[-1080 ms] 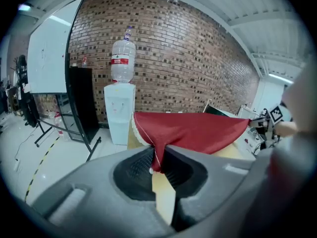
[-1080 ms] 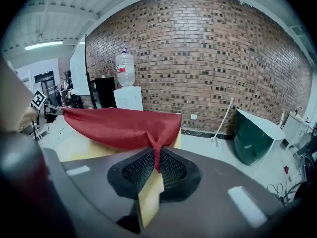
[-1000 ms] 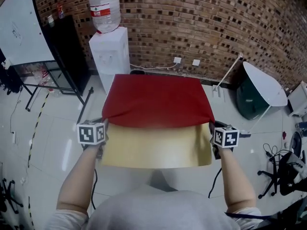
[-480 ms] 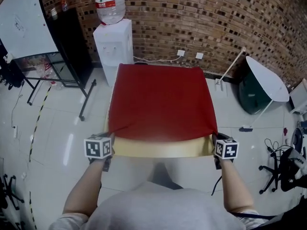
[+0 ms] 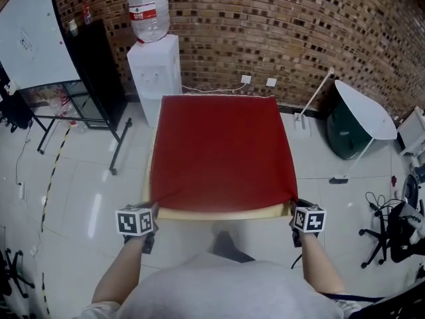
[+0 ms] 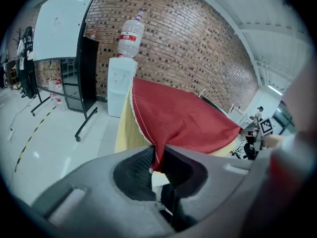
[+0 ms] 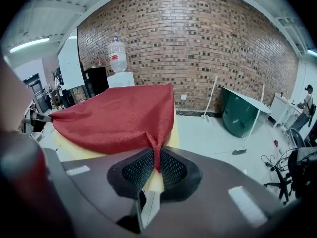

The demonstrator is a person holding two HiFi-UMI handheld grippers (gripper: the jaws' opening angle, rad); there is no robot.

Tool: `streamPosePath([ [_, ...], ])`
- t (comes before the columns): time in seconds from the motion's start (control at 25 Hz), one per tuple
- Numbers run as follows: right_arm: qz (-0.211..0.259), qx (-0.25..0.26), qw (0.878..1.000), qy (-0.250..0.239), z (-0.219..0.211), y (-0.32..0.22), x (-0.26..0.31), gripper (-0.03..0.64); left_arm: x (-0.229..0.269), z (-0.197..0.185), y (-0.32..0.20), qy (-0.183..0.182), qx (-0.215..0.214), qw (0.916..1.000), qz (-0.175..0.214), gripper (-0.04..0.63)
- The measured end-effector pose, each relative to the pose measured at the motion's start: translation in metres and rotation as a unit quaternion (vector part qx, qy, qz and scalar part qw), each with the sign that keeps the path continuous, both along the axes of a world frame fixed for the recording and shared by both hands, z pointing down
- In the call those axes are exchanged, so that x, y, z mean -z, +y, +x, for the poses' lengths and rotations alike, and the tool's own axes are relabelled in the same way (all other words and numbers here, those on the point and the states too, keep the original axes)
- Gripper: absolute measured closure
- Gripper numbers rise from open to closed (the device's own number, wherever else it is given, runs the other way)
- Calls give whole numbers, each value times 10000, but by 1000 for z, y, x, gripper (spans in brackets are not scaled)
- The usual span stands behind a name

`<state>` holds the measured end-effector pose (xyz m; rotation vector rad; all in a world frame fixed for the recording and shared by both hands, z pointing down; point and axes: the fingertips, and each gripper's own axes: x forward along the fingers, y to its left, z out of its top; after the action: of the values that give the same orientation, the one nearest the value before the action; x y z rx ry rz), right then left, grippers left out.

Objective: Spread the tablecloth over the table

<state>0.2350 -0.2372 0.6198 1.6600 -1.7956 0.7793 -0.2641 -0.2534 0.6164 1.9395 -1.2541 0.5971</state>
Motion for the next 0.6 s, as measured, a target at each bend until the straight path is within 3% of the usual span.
streamPosePath([
  [0.6, -386, -231, 9988, -184, -1, 25, -30, 586, -29, -3, 20, 181, 80, 9992, -349, 569],
])
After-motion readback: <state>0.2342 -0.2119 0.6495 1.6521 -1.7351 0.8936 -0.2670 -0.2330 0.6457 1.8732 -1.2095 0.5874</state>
